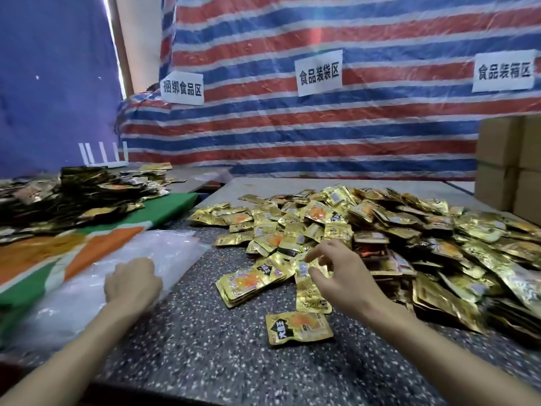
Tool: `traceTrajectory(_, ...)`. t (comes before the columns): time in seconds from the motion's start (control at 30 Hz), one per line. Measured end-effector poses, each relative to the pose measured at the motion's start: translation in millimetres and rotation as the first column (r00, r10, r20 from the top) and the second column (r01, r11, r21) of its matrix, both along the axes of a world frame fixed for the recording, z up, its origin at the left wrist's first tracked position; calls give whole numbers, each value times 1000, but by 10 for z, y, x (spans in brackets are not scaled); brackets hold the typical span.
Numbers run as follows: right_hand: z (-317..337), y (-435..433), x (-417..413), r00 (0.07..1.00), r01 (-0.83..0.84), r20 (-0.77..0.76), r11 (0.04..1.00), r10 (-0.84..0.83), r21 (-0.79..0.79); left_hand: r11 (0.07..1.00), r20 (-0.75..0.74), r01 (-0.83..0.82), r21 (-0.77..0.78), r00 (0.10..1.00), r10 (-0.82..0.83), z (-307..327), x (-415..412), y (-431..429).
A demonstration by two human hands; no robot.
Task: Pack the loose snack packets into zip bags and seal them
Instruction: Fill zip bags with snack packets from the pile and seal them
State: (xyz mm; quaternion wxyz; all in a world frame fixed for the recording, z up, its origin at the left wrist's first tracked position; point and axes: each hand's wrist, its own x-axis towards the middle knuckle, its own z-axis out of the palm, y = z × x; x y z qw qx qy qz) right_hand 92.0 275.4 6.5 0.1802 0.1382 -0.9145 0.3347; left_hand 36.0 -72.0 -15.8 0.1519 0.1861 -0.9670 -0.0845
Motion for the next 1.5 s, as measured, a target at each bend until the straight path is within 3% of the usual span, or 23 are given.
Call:
traceTrajectory(0.17,-45,41,9,1000,-30,-6,999,30,-32,938,-71,-18,347,996,46,157,25,-136)
traceTrajectory(0.23,-48,60,4,999,-33,-16,998,32,-59,914,-128,30,406,991,24,288,21,-138)
traceTrajectory(0.37,18,59,-16,1000,-28,6,974,30,-223,930,-432,265,256,892,-135,588,80,172)
traceTrajectory(0.5,231,25,31,986,-76,95,873,138,-482,779,-656,624,62,614,-439,781,328,777)
traceTrajectory(0.63,559,149,172,939,-33,218,699,267,-714,576,-599,771,-270,334,-728,816,591,1293)
traceTrajectory(0.77,819,374,331,912,11,290,690,289,-724,338,-382,751,-568,124,-916,730,739,1649)
traceTrajectory(0.83,888,441,394,908,69,345,727,238,-683,230,-296,759,-610,52,-954,655,767,1754)
traceTrajectory(0.93,897,558,491,871,147,456,789,182,-597,165,-268,760,-629,-12,-963,549,745,1815)
traceTrajectory(1.1,820,763,623,765,233,587,735,266,-637,107,-264,767,-633,-84,-961,475,752,1849)
traceTrajectory(1.17,790,796,648,754,247,594,718,279,-651,75,-233,783,-617,-91,-968,459,776,1862)
traceTrajectory(1.23,773,819,672,762,219,585,740,277,-636,100,-270,863,-495,-43,-962,411,798,1858)
traceTrajectory(1.3,760,847,692,786,170,552,762,277,-625,171,-416,977,-129,103,-903,395,877,1889)
traceTrajectory(1.37,757,846,731,805,95,514,791,296,-604,178,-530,931,320,331,-781,463,937,1988)
traceTrajectory(1.43,752,796,772,822,13,480,832,307,-554,150,-551,819,554,495,-672,596,944,2103)
traceTrajectory(1.5,739,730,787,852,-23,439,857,285,-514,96,-507,744,661,538,-673,724,961,2209)
